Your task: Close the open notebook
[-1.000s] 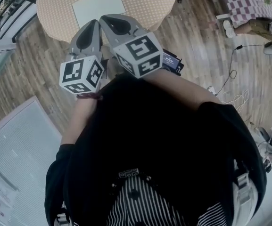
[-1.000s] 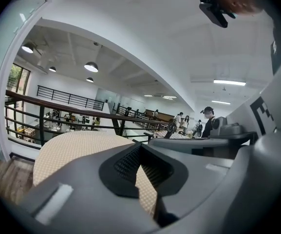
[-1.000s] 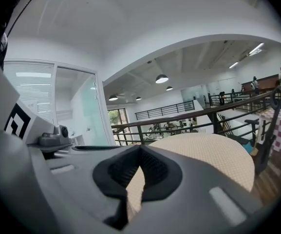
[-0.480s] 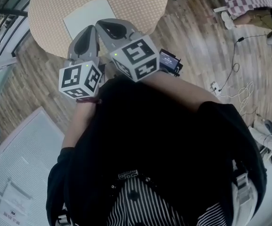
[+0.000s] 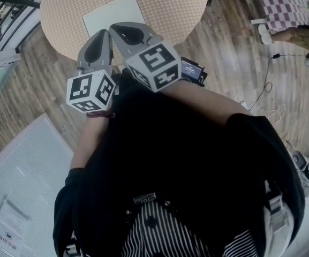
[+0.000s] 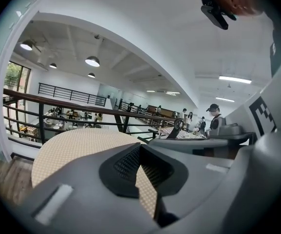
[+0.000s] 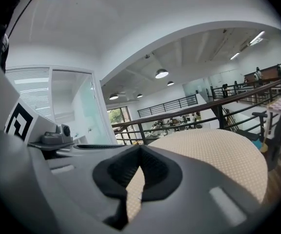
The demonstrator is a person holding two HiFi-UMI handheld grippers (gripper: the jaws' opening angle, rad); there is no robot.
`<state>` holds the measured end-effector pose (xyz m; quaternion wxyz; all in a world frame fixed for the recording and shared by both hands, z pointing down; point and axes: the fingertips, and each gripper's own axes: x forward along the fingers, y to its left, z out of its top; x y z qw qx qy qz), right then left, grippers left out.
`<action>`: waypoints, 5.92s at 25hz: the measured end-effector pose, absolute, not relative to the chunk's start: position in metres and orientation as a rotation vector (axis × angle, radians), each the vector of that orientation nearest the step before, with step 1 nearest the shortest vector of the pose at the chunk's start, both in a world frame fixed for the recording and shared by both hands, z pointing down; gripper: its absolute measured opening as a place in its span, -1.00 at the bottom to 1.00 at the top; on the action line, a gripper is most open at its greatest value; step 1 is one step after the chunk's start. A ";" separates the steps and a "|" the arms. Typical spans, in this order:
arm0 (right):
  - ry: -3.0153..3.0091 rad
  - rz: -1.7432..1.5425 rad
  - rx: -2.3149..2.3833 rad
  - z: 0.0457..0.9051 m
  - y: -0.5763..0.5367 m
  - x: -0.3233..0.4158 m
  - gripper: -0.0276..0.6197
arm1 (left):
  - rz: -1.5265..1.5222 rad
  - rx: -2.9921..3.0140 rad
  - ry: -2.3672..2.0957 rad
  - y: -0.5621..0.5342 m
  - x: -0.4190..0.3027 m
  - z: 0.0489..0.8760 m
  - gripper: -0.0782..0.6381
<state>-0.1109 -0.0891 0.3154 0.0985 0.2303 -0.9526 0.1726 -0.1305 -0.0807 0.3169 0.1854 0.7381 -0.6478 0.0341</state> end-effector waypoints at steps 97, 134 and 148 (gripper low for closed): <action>-2.406 0.801 1.044 0.508 -0.279 -0.154 -0.91 | 0.317 2.097 -1.244 -0.285 -0.186 0.491 -0.78; -1.964 1.046 0.754 0.704 -0.239 -0.088 -0.34 | 0.569 1.857 -1.210 -0.248 -0.186 0.645 -0.77; -1.938 1.039 0.760 0.710 -0.234 -0.090 -0.34 | 0.669 1.796 -1.190 -0.234 -0.203 0.689 -0.77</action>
